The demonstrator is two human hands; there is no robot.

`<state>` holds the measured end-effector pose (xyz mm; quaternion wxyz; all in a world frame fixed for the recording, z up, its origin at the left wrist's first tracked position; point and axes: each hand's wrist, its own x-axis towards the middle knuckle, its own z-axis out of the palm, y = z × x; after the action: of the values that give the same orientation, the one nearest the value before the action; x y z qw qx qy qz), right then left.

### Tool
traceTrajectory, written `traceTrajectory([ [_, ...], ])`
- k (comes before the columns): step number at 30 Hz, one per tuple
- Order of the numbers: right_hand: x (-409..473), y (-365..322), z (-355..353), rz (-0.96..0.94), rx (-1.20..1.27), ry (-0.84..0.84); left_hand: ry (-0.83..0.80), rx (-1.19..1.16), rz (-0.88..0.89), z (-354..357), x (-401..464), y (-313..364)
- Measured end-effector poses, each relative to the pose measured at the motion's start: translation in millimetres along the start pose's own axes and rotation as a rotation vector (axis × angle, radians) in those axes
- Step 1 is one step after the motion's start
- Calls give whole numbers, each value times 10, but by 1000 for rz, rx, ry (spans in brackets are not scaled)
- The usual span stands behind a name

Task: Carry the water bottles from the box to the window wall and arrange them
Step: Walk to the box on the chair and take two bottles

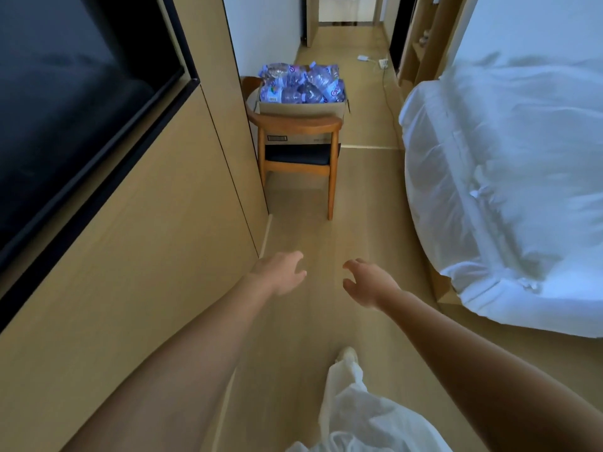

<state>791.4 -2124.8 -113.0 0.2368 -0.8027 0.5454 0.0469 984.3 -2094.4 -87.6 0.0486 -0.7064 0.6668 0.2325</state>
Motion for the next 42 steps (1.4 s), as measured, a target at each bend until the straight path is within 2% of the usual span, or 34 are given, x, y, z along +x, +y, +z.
traceTrajectory([
  [4,766,224,-446,-22,-16,-22,-13,-52,-30,-380,730,147],
  [12,1993,498,-1290,-70,-79,-12,61,-190,-64,-958,1839,310],
  [16,2441,543,-1501,-105,-120,-14,84,-160,-82,-1188,2305,260],
  [25,3627,548,-1929,-100,-54,-25,86,-125,-71,-1698,3587,-88],
  [35,5228,307,-2445,-14,18,-3,112,-128,4,-2700,5155,-754],
  [42,5880,257,-2584,43,52,-1,110,-115,58,-3011,5753,-993],
])
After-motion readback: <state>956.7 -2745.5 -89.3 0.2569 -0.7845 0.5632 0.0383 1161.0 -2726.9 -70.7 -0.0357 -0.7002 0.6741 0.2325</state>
